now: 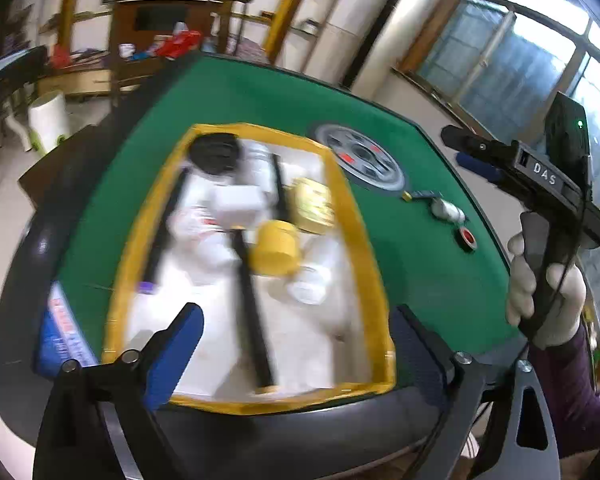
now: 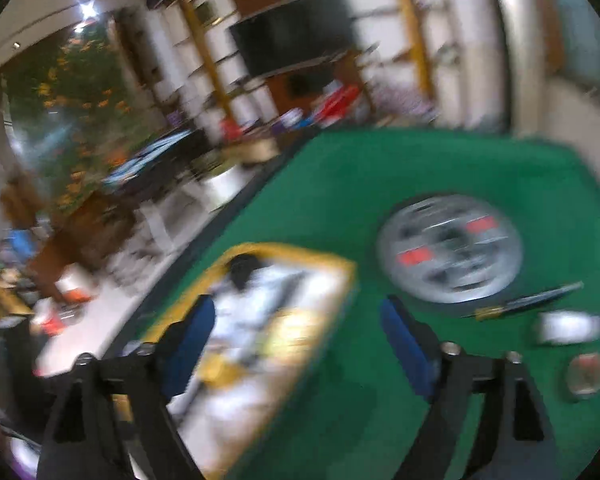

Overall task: Organize rigid objects
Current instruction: 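Move both grippers back over the remaining objects on the table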

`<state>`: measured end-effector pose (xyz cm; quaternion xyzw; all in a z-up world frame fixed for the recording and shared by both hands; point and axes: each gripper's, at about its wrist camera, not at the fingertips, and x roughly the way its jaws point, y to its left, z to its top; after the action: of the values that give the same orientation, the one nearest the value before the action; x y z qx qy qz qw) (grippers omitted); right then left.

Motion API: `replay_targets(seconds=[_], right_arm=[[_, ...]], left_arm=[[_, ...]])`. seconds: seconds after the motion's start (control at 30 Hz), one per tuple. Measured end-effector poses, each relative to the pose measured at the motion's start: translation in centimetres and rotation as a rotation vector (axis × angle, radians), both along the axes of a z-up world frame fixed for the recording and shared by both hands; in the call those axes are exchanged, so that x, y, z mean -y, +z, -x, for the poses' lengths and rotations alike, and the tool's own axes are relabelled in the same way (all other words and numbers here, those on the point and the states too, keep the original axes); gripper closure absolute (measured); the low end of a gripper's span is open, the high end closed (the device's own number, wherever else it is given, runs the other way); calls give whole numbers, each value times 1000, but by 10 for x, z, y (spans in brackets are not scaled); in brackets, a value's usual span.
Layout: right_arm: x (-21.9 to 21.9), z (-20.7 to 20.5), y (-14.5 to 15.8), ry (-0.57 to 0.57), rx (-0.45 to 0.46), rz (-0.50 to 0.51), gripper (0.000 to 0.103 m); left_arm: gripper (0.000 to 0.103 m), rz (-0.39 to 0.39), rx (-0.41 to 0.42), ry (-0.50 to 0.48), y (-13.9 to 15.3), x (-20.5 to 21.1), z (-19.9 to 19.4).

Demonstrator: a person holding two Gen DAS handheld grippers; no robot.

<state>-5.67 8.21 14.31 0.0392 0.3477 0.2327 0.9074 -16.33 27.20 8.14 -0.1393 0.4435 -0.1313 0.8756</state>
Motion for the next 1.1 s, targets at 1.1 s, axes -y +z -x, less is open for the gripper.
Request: replay_targets(seconds=[1.1], right_arm=[[282,-66,-114,-390,-299,-290,13]], left_arm=[[7,-91,-136,-255,-12,166,-10]])
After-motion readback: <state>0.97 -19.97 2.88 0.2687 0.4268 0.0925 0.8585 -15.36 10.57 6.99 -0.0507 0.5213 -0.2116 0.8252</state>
